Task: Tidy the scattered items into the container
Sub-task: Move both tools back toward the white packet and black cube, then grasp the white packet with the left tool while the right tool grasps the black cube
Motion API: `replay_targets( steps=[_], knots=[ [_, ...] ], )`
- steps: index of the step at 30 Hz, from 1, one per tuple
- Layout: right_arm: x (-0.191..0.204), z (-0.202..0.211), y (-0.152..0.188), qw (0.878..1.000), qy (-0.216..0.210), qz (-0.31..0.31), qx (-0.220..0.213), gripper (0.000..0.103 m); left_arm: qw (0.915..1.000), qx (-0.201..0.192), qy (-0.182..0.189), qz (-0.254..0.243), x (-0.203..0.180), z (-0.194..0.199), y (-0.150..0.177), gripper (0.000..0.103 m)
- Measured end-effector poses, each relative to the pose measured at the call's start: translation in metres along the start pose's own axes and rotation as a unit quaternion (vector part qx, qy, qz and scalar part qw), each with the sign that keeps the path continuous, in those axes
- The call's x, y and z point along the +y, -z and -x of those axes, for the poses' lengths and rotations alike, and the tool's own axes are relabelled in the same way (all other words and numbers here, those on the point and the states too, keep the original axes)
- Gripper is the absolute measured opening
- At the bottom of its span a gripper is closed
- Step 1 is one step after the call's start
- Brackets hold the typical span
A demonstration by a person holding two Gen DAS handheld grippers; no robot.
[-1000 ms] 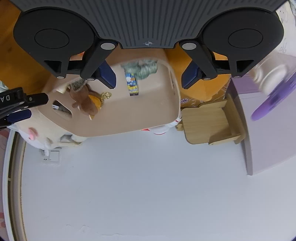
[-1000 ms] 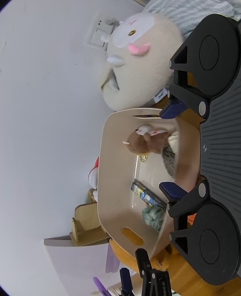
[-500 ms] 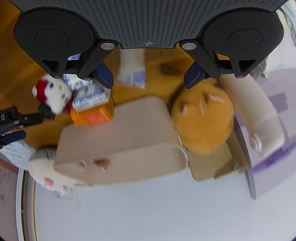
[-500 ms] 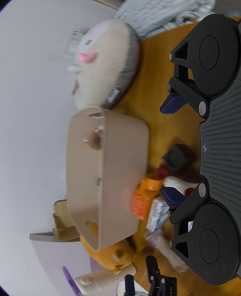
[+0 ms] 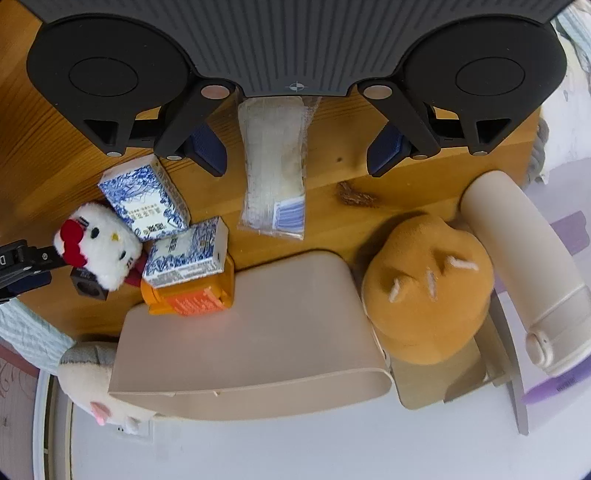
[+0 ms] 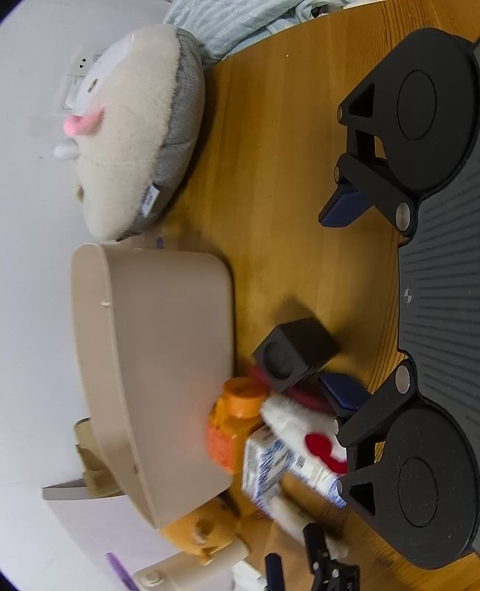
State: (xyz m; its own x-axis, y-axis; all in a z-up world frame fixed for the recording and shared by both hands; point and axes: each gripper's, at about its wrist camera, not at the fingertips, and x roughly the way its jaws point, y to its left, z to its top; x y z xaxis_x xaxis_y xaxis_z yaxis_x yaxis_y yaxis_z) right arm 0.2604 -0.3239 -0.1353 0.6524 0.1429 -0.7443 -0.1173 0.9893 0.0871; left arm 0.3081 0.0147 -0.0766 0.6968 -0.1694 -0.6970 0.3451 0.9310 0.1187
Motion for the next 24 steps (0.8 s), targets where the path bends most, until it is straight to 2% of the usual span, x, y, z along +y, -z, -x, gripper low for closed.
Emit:
replay_targets(
  steps=[4,12,18,24],
  knots=[
    [-0.001,-0.010,-0.001,1.000,-0.004,0.010,0.011,0.087,0.9999,0.013,0.006,0.003,0.001,-0.011,0.001,0.085],
    [0.005,-0.026,-0.010,0.999,-0.011,0.028,0.014,0.088,0.9997,0.010,0.020,0.009,0.001,-0.020,-0.003,0.085],
    [0.010,-0.029,-0.016,0.999,-0.021,0.028,0.007,0.085,0.9988,0.005,0.035,0.034,0.006,-0.024,-0.002,0.085],
    [0.014,-0.029,-0.018,0.999,-0.029,0.028,0.003,0.076,0.9984,0.003,0.041,0.038,0.007,-0.024,0.000,0.082]
  ],
)
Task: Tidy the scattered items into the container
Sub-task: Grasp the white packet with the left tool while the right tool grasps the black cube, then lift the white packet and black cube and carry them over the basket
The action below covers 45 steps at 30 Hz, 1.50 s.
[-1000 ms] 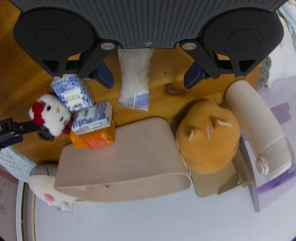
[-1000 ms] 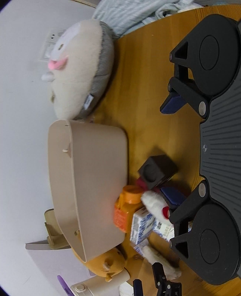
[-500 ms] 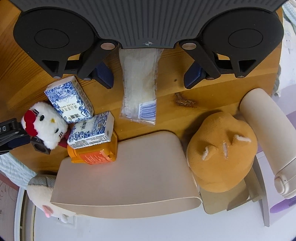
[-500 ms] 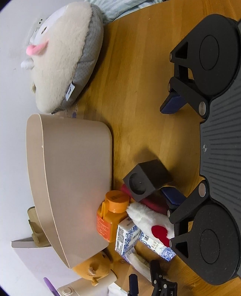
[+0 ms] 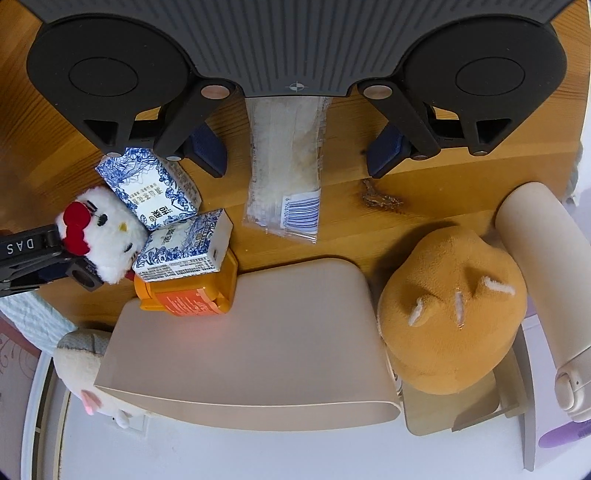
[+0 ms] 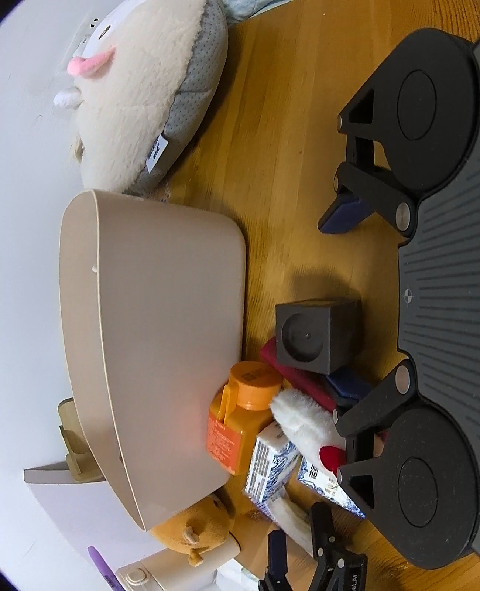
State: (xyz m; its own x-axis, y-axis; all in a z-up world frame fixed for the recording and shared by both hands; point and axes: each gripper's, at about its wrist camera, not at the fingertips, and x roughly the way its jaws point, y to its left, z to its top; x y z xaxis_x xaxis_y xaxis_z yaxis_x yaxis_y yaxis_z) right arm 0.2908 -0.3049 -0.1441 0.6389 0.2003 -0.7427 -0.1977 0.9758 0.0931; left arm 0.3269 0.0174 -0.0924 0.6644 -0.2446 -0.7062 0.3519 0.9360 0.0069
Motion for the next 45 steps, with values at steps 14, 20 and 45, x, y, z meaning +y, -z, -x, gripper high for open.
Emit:
replay_targets(
  steps=[14,20,45],
  knots=[
    [0.004,0.010,0.004,1.000,0.000,0.000,0.001,0.029,0.9998,0.006,-0.008,-0.015,-0.013,0.008,-0.001,0.033],
    [0.005,0.023,0.008,1.000,0.000,0.002,-0.011,0.029,0.9998,0.004,-0.020,-0.009,-0.014,0.015,0.001,0.032],
    [0.016,0.112,-0.007,0.996,0.033,0.026,-0.084,0.029,0.9876,-0.136,-0.053,-0.057,-0.036,0.127,-0.040,0.032]
  ],
)
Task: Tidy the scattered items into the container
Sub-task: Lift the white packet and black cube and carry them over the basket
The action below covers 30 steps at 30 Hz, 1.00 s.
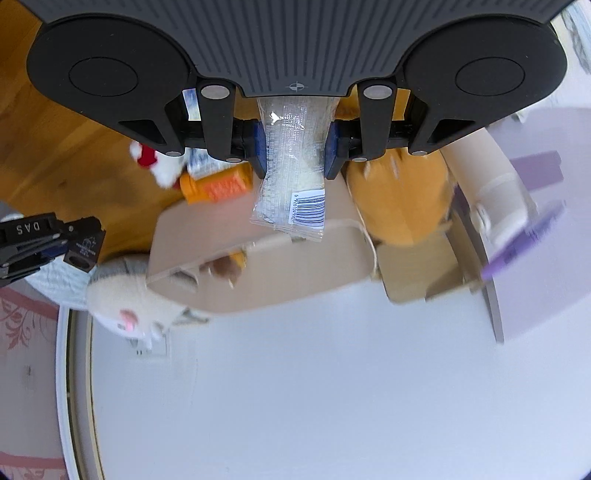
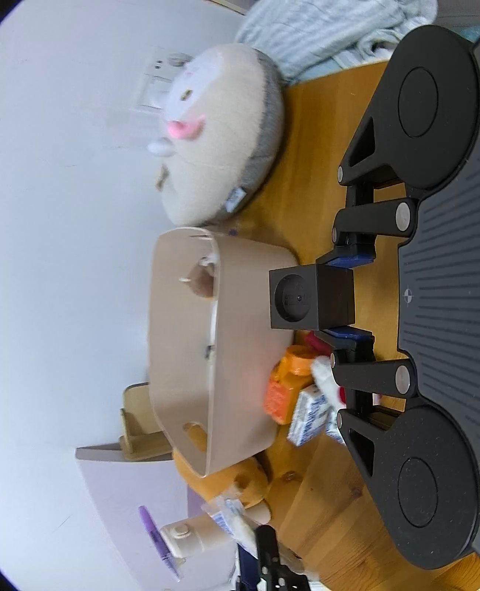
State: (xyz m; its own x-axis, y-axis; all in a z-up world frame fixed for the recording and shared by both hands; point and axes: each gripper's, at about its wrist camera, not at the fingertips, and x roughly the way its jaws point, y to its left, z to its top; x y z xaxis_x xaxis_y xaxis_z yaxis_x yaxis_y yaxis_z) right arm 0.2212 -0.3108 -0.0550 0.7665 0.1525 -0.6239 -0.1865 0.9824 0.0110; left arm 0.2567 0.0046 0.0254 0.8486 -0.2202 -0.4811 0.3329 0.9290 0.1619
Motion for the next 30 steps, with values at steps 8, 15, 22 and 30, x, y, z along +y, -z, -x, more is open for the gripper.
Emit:
replay_targets(
  steps=[8,15,22,30],
  knots=[
    [0.011,0.005,-0.028,0.999,0.016,0.032,-0.022,0.029,0.9995,-0.027,-0.012,-0.012,0.006,-0.007,-0.041,0.032],
    [0.017,0.004,-0.052,0.998,0.020,0.047,-0.040,0.029,0.9992,-0.038,-0.013,-0.009,0.012,-0.024,-0.064,0.032],
    [0.020,-0.001,-0.074,0.998,0.009,0.039,-0.057,0.029,0.9987,-0.040,-0.026,0.017,0.024,-0.049,-0.082,0.032],
    [0.028,-0.025,-0.099,0.998,-0.003,0.021,-0.058,0.029,0.9986,-0.018,-0.035,0.037,0.031,-0.090,-0.096,0.032]
  ],
)
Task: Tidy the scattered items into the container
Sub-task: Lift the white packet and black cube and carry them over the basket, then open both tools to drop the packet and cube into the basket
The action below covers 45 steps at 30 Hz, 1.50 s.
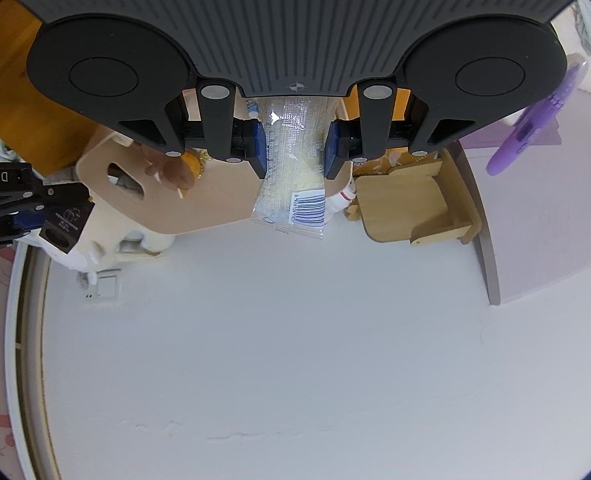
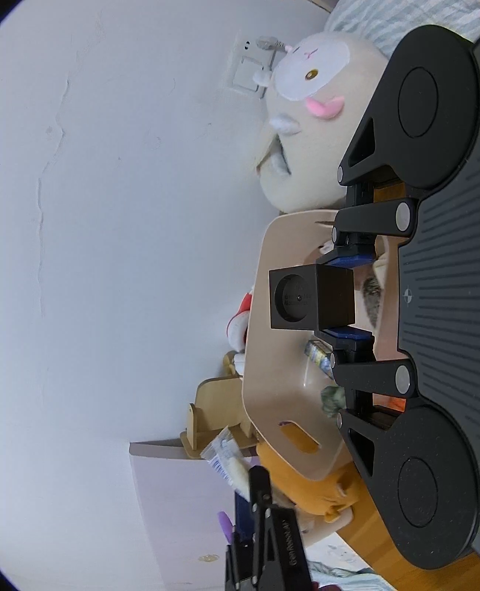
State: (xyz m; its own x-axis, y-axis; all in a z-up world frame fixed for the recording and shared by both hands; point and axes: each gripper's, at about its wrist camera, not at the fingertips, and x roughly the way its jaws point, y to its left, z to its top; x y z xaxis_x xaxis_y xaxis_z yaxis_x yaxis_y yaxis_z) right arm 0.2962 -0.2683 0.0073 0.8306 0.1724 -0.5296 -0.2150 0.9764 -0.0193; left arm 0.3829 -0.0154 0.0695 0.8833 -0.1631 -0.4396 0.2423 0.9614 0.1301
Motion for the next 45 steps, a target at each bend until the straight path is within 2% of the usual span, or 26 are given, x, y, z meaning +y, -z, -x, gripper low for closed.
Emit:
replay_targets(
  steps=[4,9,15,19,28,33,35,37,39,40,42,45],
  knots=[
    [-0.006,-0.024,-0.009,1.000,0.004,-0.008,0.013,0.029,0.9996,0.028,-0.005,-0.001,-0.003,-0.027,-0.003,0.032],
    [-0.018,-0.055,-0.014,0.999,-0.004,-0.028,0.037,0.029,0.9980,0.057,-0.011,0.024,0.002,-0.056,-0.001,0.032],
    [-0.020,-0.092,-0.006,0.997,-0.003,-0.035,0.072,0.029,0.9950,0.091,-0.039,0.015,-0.005,-0.081,0.005,0.032],
    [-0.019,-0.111,0.001,0.995,0.002,-0.033,0.093,0.029,0.9925,0.114,-0.043,0.008,-0.010,-0.092,0.011,0.032],
    [-0.016,-0.128,0.015,0.992,0.011,-0.019,0.122,0.029,0.9879,0.151,-0.028,-0.023,-0.026,-0.111,0.028,0.032],
    [-0.014,-0.127,0.017,0.992,0.016,-0.011,0.122,0.032,0.9885,0.145,-0.018,-0.038,-0.034,-0.108,0.032,0.033],
    [-0.014,-0.125,0.017,0.993,0.016,-0.010,0.119,0.039,0.9891,0.140,-0.018,-0.042,-0.034,-0.104,0.030,0.038],
    [-0.015,-0.120,0.016,0.994,0.015,-0.011,0.111,0.043,0.9912,0.126,-0.017,-0.037,-0.034,-0.095,0.026,0.058],
    [-0.015,-0.113,0.015,0.995,0.012,-0.010,0.101,0.051,0.9940,0.104,-0.012,-0.031,-0.032,-0.083,0.022,0.069],
    [-0.015,-0.109,0.015,0.995,0.011,-0.008,0.094,0.058,0.9952,0.093,-0.012,-0.029,-0.031,-0.076,0.020,0.074],
    [-0.015,-0.098,0.015,0.997,0.014,-0.002,0.080,0.062,0.9968,0.074,-0.014,-0.027,-0.030,-0.062,0.017,0.080],
    [-0.016,-0.083,0.014,0.998,0.016,0.003,0.065,0.065,0.9980,0.056,-0.020,-0.023,-0.026,-0.047,0.012,0.080]
  ],
)
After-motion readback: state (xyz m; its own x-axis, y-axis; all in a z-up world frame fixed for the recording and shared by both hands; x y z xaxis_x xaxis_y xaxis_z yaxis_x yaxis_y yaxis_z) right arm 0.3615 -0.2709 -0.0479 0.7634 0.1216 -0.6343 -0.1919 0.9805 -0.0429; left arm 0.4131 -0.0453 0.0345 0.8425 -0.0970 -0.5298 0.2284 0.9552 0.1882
